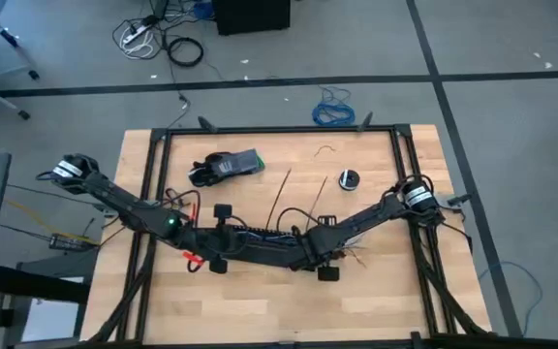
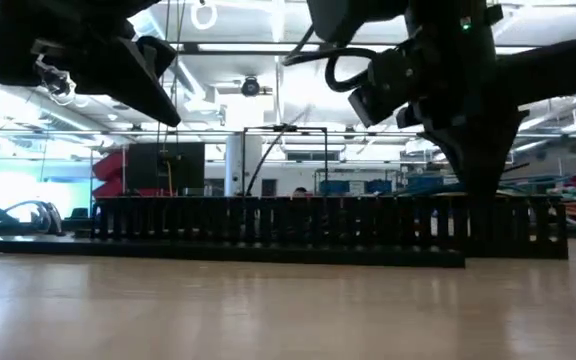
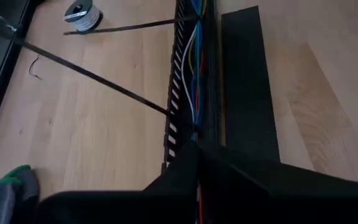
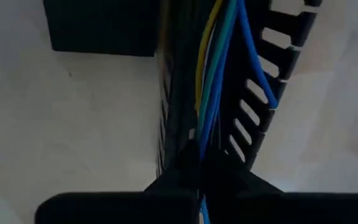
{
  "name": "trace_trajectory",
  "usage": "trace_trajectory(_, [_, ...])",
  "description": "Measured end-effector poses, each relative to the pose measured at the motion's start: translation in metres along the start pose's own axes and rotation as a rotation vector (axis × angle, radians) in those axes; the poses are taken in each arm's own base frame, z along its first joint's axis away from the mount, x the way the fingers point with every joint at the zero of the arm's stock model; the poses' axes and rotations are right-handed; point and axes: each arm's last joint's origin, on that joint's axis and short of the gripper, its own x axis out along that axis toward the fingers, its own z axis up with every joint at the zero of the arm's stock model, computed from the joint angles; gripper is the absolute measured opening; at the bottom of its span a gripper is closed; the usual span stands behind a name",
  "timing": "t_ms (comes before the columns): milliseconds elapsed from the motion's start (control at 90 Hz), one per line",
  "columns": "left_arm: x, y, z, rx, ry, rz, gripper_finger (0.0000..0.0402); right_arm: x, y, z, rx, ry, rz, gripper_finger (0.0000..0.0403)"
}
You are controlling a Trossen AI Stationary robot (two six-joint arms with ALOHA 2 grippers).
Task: Ziptie cables
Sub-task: Put the zip tied cables into the black cable duct
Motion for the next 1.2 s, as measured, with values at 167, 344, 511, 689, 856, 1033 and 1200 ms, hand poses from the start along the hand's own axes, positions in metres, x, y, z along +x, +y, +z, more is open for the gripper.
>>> trace_trajectory(167, [0.0, 0.0, 0.0, 0.0, 0.0, 0.0, 0.0, 0.0, -0.003, 0.001, 0.009, 0.003, -0.001, 0.0054])
trace_trajectory(344, [0.0, 0.0, 0.0, -0.001, 0.0, 0.0, 0.0, -0.003, -0.01, -0.001, 0.016, 0.051, -0.017, 0.0107])
trace_trajectory(511, [0.0, 0.0, 0.0, -0.001, 0.0, 0.0, 0.0, -0.017, -0.014, -0.004, 0.009, 0.083, -0.031, 0.0125])
trace_trajectory(689, [0.0, 0.0, 0.0, -0.001, 0.0, 0.0, 0.0, -0.034, -0.012, 0.0, 0.017, 0.018, -0.018, 0.0107])
trace_trajectory(856, [-0.001, 0.0, 0.001, 0.002, -0.008, 0.033, 0.0, -0.041, -0.012, 0.007, 0.019, -0.09, -0.078, 0.0031])
trace_trajectory(1033, [-0.017, 0.0, 0.002, 0.01, -0.046, 0.052, 0.0, -0.069, -0.008, -0.005, 0.069, -0.318, -0.212, 0.0004])
trace_trajectory(1200, [-0.03, -0.001, 0.005, -0.014, -0.089, 0.028, 0.0, -0.096, 0.001, -0.024, 0.128, -0.624, -0.198, 0.0001])
